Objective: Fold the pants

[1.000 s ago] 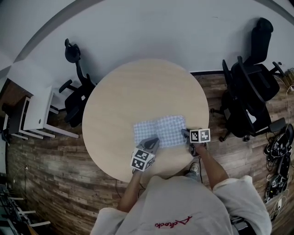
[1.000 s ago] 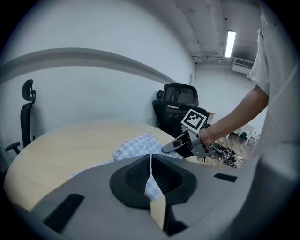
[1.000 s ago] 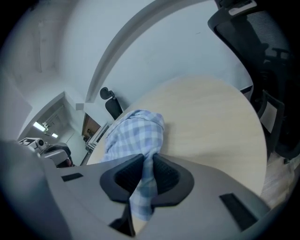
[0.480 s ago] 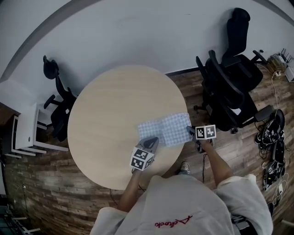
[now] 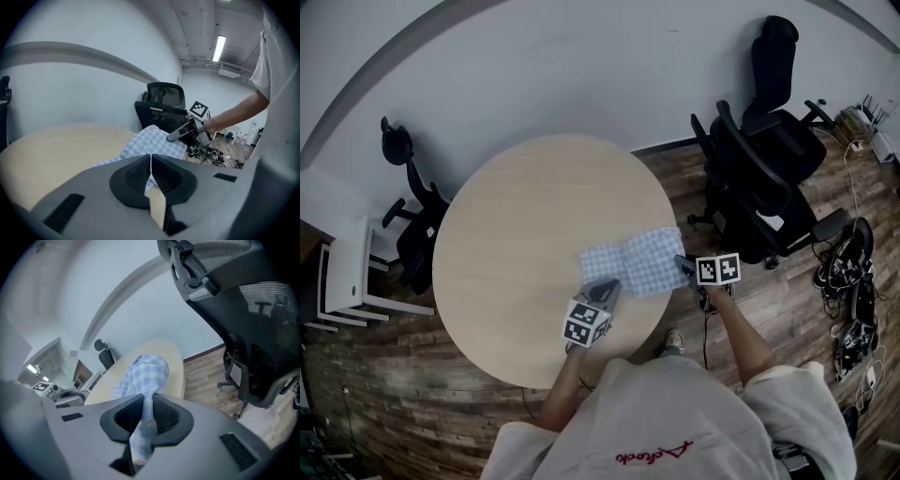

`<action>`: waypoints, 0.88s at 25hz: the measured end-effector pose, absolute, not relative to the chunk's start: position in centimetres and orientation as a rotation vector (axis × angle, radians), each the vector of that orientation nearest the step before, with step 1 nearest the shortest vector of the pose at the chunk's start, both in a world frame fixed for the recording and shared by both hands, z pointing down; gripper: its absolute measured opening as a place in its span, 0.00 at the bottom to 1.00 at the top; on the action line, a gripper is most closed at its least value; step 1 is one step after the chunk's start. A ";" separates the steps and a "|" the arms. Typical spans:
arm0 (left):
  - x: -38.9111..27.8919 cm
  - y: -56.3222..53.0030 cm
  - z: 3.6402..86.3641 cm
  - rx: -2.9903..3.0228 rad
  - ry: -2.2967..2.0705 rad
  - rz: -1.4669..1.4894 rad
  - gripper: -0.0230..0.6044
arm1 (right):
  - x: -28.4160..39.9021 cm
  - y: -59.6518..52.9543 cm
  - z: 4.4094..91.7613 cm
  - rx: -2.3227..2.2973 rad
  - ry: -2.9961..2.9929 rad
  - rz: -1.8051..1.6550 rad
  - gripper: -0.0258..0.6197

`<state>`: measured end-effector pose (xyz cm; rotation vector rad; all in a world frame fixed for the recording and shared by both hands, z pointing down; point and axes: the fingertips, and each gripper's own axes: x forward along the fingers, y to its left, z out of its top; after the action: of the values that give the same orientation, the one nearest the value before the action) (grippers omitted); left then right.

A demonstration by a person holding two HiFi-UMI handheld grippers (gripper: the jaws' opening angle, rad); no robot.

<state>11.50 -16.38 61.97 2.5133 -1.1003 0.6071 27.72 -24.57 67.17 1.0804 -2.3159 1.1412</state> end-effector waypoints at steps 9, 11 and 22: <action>8.8 -15.3 61.6 2.554 -1.058 0.558 0.09 | 19.2 -22.3 60.4 0.977 -2.474 1.146 0.16; 7.6 -15.0 61.5 2.552 -1.068 0.545 0.09 | 16.4 -21.7 59.4 0.935 -2.489 1.121 0.16; -3.6 -13.2 62.2 2.412 -1.282 0.493 0.09 | 2.5 -21.1 63.3 0.792 -2.390 0.972 0.16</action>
<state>-3.59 -13.23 62.18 2.4118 -1.2818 0.4934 2.54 -21.07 63.31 0.7916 -2.3896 0.9724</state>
